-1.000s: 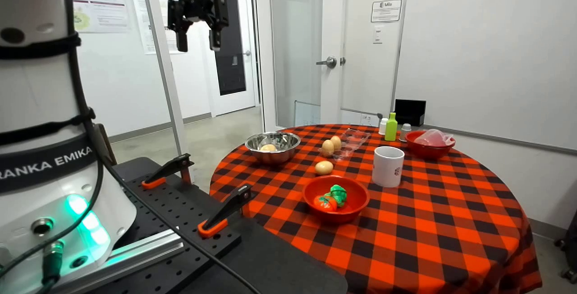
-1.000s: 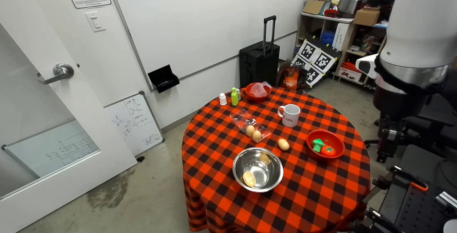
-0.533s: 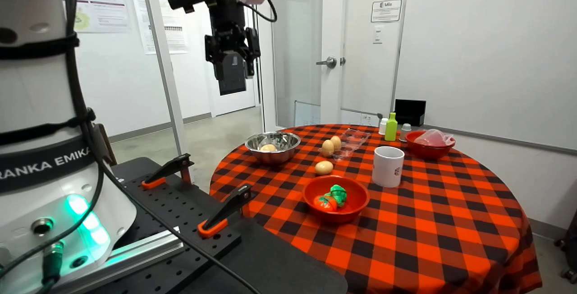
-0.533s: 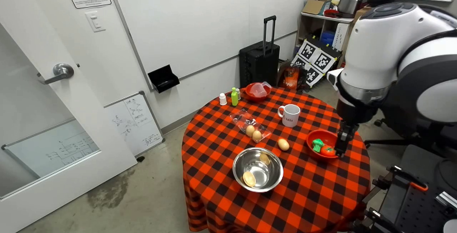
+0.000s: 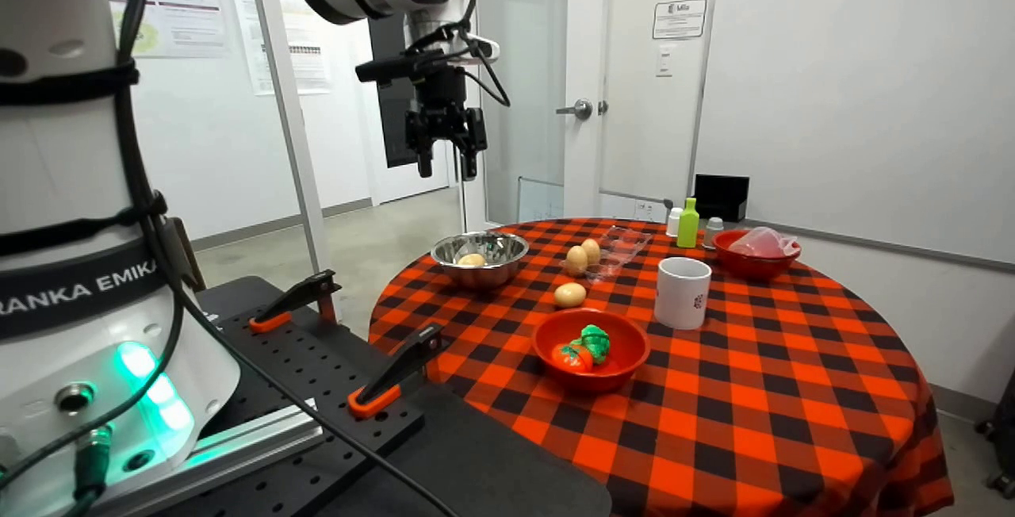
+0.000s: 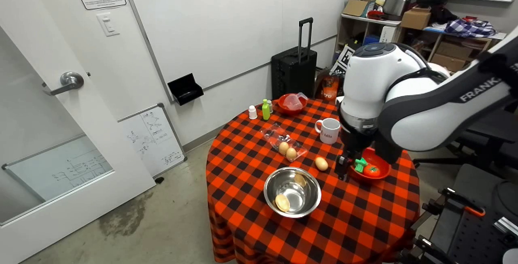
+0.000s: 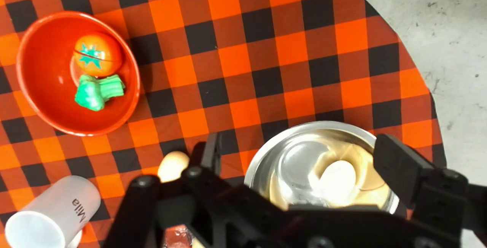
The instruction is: Take the egg out of the silver basin
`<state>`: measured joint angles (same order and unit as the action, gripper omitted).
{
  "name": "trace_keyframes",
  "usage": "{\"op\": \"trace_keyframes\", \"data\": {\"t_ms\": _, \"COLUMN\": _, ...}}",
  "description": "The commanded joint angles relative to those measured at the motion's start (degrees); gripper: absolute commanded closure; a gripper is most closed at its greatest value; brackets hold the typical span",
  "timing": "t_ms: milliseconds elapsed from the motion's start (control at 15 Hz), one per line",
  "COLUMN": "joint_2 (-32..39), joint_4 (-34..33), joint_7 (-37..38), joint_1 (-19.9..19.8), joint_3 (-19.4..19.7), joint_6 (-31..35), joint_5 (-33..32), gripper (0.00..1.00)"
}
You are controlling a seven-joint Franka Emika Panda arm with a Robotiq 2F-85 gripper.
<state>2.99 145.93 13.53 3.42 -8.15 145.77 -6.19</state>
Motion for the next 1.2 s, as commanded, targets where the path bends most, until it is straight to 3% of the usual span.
{"op": "trace_keyframes", "data": {"t_ms": 0, "joint_2": 9.6, "joint_4": -7.1, "joint_7": 3.5, "joint_1": 2.1, "joint_3": 1.5, "joint_6": 2.9, "joint_5": -1.5, "gripper": 0.00}}
{"op": "trace_keyframes", "data": {"t_ms": 533, "joint_2": 23.3, "joint_4": -16.4, "joint_7": 1.8, "joint_1": 5.6, "joint_3": 3.3, "joint_6": 10.3, "joint_5": 1.7, "gripper": 0.00}}
{"op": "trace_keyframes", "data": {"t_ms": 1133, "joint_2": 34.3, "joint_4": -26.0, "joint_7": 0.3, "joint_1": 5.3, "joint_3": 2.0, "joint_6": 13.7, "joint_5": 8.7, "gripper": 0.00}}
